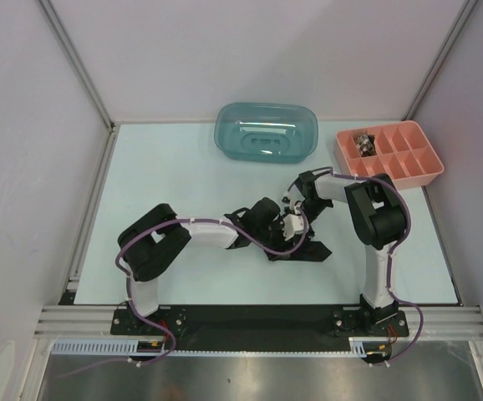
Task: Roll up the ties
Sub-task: Roll the tie at the center of the board.
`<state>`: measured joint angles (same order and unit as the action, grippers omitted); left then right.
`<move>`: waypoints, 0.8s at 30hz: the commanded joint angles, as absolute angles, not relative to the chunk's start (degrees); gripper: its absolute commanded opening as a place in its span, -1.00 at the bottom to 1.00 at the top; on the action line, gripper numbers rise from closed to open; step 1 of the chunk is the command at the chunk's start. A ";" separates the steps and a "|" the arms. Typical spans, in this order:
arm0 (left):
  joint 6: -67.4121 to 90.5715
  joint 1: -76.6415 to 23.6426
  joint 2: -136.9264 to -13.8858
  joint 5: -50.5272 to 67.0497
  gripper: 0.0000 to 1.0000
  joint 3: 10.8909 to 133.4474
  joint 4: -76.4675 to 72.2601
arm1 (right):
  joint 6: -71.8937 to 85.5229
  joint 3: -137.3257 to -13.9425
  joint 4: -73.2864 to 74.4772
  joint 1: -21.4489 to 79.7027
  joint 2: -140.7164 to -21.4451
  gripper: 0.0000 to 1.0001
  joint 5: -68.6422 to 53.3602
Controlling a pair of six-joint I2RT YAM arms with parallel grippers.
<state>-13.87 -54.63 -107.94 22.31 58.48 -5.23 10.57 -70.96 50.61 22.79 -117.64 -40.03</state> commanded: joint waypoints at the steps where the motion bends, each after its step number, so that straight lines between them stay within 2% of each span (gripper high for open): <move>1: -16.70 -53.88 -103.28 24.43 0.38 55.56 -4.39 | 14.24 -70.66 30.49 25.67 -124.54 -1.00 -37.09; 9: -18.63 -48.78 -98.00 28.30 0.44 51.68 -3.60 | 12.04 -72.16 33.31 26.54 -125.33 -1.00 -34.02; 14: -19.07 -48.60 -96.51 29.79 0.52 51.59 -4.48 | 12.30 -73.39 33.75 26.98 -126.21 -1.00 -33.31; 20: -19.86 -48.60 -95.72 29.01 0.50 50.19 -3.87 | 12.22 -74.27 34.45 26.98 -127.00 -1.00 -32.78; 24: -20.30 -48.60 -94.05 28.13 0.62 48.43 -3.69 | 12.39 -74.62 34.45 26.98 -127.26 -1.00 -32.87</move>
